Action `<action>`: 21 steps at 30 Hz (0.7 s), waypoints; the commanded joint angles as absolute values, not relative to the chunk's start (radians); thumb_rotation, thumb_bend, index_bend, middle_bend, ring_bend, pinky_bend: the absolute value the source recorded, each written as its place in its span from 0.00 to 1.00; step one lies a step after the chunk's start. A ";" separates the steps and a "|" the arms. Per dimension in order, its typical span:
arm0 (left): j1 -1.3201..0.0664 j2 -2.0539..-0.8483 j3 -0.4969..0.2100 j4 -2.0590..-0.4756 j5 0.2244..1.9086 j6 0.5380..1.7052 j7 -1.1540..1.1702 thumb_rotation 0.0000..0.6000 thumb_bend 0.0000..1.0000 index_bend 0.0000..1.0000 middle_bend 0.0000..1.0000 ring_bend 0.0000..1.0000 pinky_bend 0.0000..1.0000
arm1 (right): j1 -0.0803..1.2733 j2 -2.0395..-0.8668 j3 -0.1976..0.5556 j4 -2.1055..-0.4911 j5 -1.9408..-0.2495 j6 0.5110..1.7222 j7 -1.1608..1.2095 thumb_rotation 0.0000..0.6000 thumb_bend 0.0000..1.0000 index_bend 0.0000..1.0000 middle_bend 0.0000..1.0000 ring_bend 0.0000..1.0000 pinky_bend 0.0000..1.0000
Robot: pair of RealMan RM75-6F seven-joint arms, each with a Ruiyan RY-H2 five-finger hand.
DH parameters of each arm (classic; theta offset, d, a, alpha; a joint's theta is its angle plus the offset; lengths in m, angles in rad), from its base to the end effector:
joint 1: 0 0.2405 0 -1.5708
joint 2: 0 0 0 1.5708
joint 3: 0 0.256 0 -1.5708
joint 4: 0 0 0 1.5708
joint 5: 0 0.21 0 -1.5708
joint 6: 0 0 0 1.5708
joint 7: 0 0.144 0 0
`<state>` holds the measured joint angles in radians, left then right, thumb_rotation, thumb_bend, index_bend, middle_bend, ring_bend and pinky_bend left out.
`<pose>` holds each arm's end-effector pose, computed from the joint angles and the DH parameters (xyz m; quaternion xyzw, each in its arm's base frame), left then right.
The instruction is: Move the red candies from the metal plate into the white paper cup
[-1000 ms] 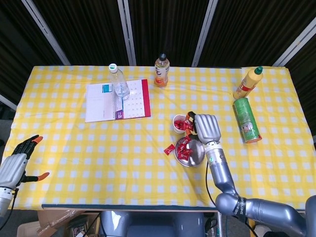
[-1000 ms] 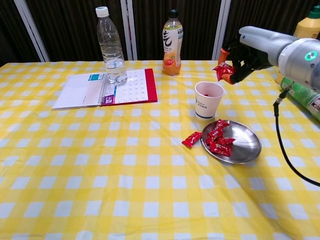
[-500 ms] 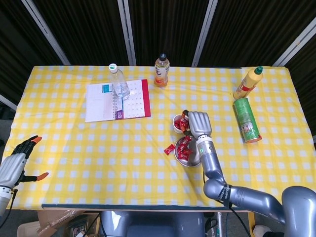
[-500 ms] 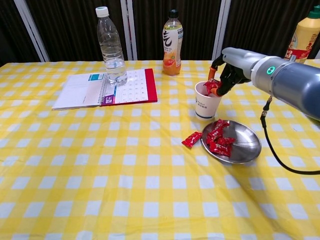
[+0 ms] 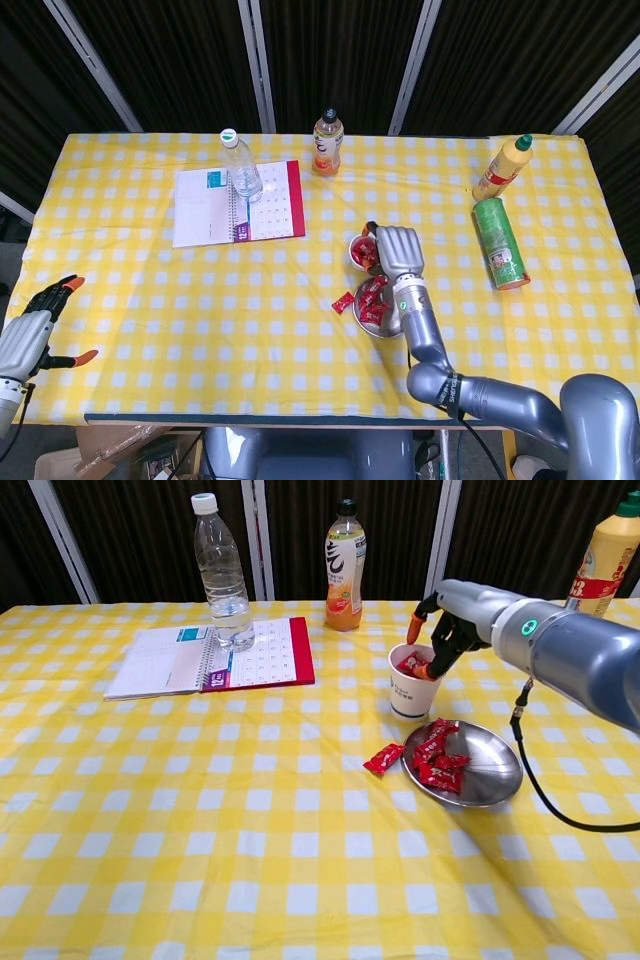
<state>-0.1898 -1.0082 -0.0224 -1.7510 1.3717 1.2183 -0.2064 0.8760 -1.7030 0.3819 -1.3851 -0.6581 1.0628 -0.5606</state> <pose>-0.3045 0.1993 0.1486 -0.5723 -0.5378 -0.3703 0.4961 -0.1113 -0.3946 -0.0208 0.6270 -0.4691 0.3745 0.4966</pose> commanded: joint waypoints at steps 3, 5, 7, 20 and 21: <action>-0.189 -1.008 -0.023 -1.751 1.373 1.221 -0.209 1.00 0.04 0.00 0.00 0.00 0.00 | 0.868 -1.691 0.376 -1.416 -0.665 1.086 -0.564 1.00 0.31 0.25 0.75 0.90 1.00; -0.189 -1.009 -0.023 -1.752 1.374 1.223 -0.207 1.00 0.04 0.00 0.00 0.00 0.00 | 0.865 -1.685 0.376 -1.431 -0.669 1.097 -0.563 1.00 0.31 0.23 0.75 0.90 1.00; -0.188 -1.009 -0.023 -1.751 1.375 1.225 -0.206 1.00 0.04 0.00 0.00 0.00 0.00 | 0.861 -1.679 0.376 -1.446 -0.676 1.109 -0.562 1.00 0.31 0.23 0.75 0.90 1.00; -0.185 -1.013 -0.023 -1.749 1.384 1.237 -0.202 1.00 0.04 0.00 0.00 0.00 0.00 | 0.790 -1.613 0.312 -1.640 -0.748 1.212 -0.569 1.00 0.31 0.23 0.75 0.90 1.00; -0.184 -1.014 -0.023 -1.748 1.385 1.238 -0.202 1.00 0.04 0.00 0.00 0.00 0.00 | 0.777 -1.605 0.296 -1.661 -0.749 1.219 -0.571 1.00 0.31 0.23 0.75 0.90 1.00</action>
<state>-0.1845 -1.0135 -0.0227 -1.7488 1.3842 1.2373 -0.2022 0.8037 -1.6253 0.3259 -1.6210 -0.7427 1.1975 -0.5618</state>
